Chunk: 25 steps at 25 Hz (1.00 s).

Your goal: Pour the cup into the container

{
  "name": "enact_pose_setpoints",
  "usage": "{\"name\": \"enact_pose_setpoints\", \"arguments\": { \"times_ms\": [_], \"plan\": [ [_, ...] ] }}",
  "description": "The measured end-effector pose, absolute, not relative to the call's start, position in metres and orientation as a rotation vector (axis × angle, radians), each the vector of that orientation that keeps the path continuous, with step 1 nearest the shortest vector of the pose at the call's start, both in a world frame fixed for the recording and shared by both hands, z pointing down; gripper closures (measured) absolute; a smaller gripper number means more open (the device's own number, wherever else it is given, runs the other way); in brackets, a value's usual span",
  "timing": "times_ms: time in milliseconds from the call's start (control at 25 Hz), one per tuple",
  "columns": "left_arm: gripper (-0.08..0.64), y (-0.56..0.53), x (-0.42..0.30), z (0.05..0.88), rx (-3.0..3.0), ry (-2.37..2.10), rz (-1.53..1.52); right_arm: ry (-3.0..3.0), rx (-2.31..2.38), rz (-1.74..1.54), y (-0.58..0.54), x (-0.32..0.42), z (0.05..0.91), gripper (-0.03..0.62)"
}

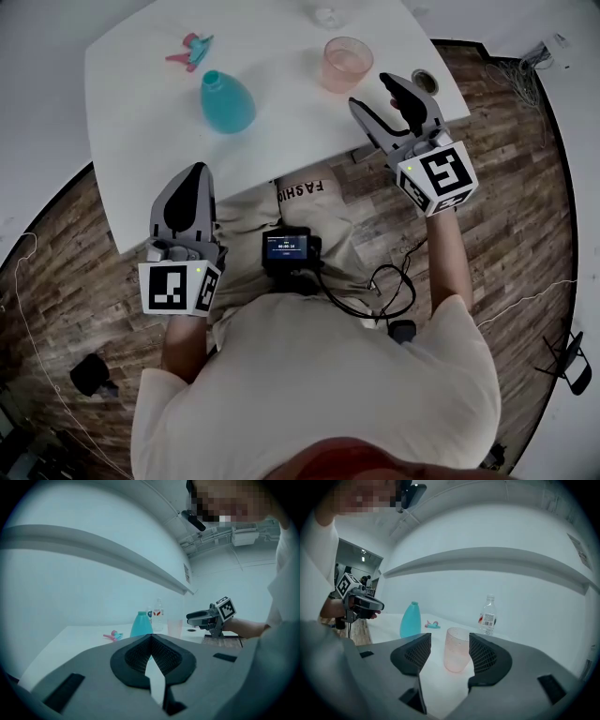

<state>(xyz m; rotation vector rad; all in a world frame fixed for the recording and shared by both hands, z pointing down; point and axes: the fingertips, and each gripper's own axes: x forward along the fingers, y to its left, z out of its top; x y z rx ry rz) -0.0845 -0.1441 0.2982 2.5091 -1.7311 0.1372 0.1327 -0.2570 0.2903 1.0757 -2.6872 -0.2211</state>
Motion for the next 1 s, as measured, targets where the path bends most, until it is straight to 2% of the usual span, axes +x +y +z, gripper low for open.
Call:
{"name": "enact_pose_setpoints", "arguments": {
  "times_ms": [1000],
  "plan": [
    [0.548, -0.143, -0.091, 0.299, 2.468, -1.786, 0.163, -2.708, 0.921, -0.153, -0.282, 0.146, 0.305, 0.319]
  ]
}}
